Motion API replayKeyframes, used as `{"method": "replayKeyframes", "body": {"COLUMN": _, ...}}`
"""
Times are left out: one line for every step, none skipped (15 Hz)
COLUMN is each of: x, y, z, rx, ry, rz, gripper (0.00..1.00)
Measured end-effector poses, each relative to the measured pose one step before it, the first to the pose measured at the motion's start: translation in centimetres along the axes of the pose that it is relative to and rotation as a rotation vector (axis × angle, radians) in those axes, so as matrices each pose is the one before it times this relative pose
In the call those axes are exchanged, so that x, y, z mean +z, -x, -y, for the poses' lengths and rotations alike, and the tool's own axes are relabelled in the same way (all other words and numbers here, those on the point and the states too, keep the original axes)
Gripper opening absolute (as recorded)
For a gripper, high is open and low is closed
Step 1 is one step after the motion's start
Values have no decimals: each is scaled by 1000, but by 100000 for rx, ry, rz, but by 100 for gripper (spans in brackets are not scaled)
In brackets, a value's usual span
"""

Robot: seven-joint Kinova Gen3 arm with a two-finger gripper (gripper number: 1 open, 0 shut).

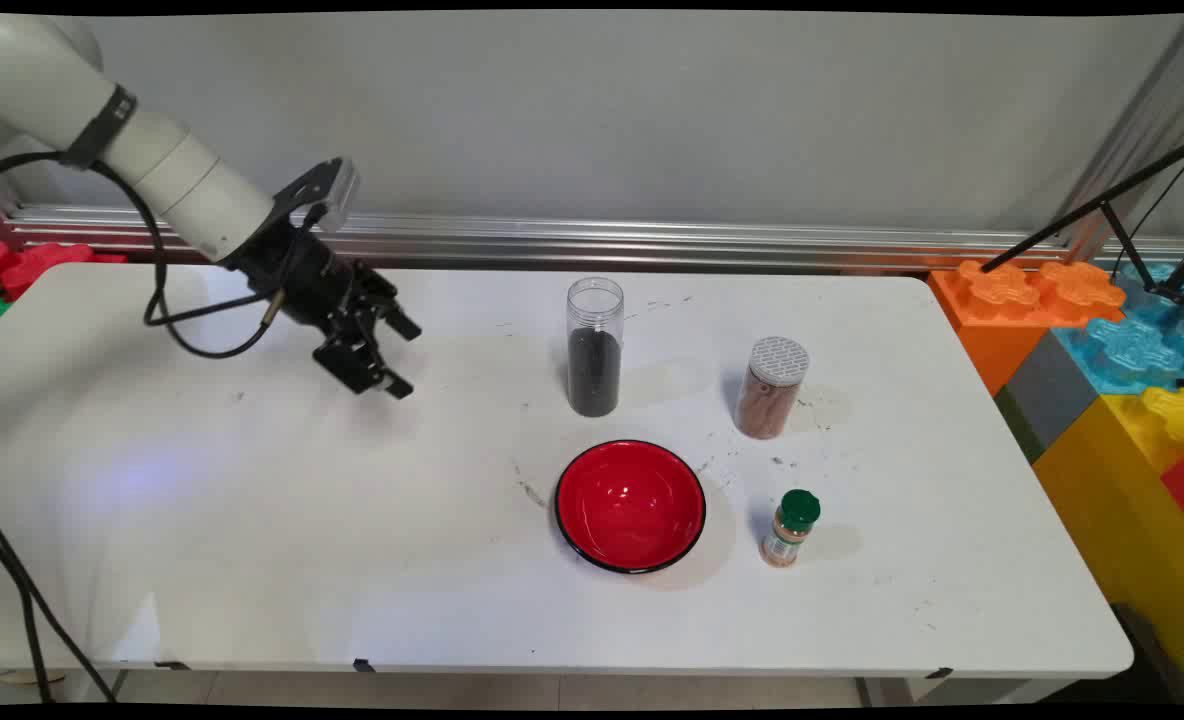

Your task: Pick up the black seasoning powder from the table

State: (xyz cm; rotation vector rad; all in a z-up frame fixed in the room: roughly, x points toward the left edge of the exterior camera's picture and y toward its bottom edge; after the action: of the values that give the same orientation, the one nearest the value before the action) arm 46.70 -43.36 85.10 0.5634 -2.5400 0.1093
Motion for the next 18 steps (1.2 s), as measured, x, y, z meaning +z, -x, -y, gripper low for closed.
{"method": "replayKeyframes", "body": {"x": 64, "y": -105, "z": 294, "rx": 281, "ry": -208, "rz": -1236, "gripper": 100}}
{"method": "replayKeyframes", "body": {"x": 116, "y": -173, "z": 433, "rx": 530, "ry": -293, "rz": -1724, "gripper": 100}}
{"method": "replayKeyframes", "body": {"x": 80, "y": -124, "z": 274, "rx": 408, "ry": -195, "rz": -1190, "gripper": 100}}
{"method": "replayKeyframes", "body": {"x": 134, "y": -171, "z": 388, "rx": 498, "ry": -191, "rz": -1708, "gripper": 100}}
{"method": "replayKeyframes", "body": {"x": 122, "y": -123, "z": 243, "rx": 150, "ry": 143, "rz": -1172, "gripper": 100}}
{"method": "replayKeyframes", "body": {"x": 192, "y": -184, "z": 336, "rx": 139, "ry": 320, "rz": -1692, "gripper": 100}}
{"method": "replayKeyframes", "body": {"x": 274, "y": -201, "z": 363, "rx": 60, "ry": 492, "rz": -2002, "gripper": 100}}
{"method": "replayKeyframes", "body": {"x": 335, "y": -166, "z": 350, "rx": 198, "ry": 548, "rz": -1894, "gripper": 100}}
{"method": "replayKeyframes", "body": {"x": 283, "y": -75, "z": 264, "rx": 160, "ry": 402, "rz": -1537, "gripper": 100}}
{"method": "replayKeyframes", "body": {"x": 252, "y": -42, "z": 197, "rx": 178, "ry": 280, "rz": -991, "gripper": 100}}
{"method": "replayKeyframes", "body": {"x": 397, "y": -66, "z": 303, "rx": 315, "ry": 395, "rz": -1444, "gripper": 100}}
{"method": "replayKeyframes", "body": {"x": 288, "y": -23, "z": 207, "rx": 181, "ry": 192, "rz": -1041, "gripper": 100}}
{"method": "replayKeyframes", "body": {"x": 432, "y": -7, "z": 289, "rx": 196, "ry": 295, "rz": -1492, "gripper": 100}}
{"method": "replayKeyframes", "body": {"x": 554, "y": 1, "z": 300, "rx": 141, "ry": 525, "rz": -1720, "gripper": 100}}
{"method": "replayKeyframes", "body": {"x": 575, "y": 14, "z": 286, "rx": 73, "ry": 631, "rz": -1693, "gripper": 100}}
{"method": "replayKeyframes", "body": {"x": 472, "y": 42, "z": 228, "rx": 7, "ry": 512, "rz": -1385, "gripper": 100}}
{"method": "replayKeyframes", "body": {"x": 426, "y": 26, "z": 194, "rx": 6, "ry": 459, "rz": -1260, "gripper": 100}}
{"method": "replayKeyframes", "body": {"x": 427, "y": 56, "z": 187, "rx": 20, "ry": 440, "rz": -1184, "gripper": 100}}
